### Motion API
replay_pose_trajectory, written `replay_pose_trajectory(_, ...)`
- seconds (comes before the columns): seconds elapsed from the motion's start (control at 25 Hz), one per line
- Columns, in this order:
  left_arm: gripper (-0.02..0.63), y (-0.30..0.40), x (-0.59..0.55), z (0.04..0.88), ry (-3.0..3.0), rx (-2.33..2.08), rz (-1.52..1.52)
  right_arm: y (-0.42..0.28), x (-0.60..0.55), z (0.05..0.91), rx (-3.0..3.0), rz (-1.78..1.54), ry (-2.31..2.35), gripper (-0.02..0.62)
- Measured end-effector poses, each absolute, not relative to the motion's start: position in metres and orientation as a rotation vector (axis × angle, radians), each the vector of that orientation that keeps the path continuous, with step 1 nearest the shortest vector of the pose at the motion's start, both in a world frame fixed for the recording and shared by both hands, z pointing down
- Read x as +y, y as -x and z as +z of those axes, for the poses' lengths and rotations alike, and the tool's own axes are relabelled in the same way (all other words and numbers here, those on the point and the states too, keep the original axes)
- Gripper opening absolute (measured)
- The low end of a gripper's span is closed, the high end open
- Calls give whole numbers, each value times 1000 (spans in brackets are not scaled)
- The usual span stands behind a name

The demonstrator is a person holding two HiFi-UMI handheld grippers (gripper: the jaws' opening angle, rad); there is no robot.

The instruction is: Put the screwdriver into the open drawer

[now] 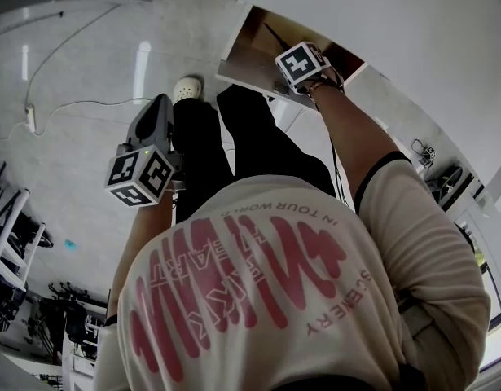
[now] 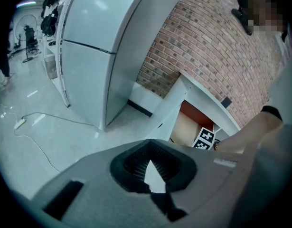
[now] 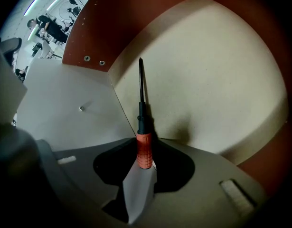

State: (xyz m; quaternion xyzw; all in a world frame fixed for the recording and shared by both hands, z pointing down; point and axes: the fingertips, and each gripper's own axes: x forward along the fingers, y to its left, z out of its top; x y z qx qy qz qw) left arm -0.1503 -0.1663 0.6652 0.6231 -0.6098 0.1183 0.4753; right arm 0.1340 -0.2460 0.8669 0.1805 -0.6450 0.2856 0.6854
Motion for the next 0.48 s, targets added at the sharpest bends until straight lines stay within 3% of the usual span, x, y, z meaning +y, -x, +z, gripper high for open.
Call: replay_pose_trajectory(0.48, 5, 124, -168, 664, -1488, -1535, 256, -136, -245, 869, -1478, 622, -395, 116)
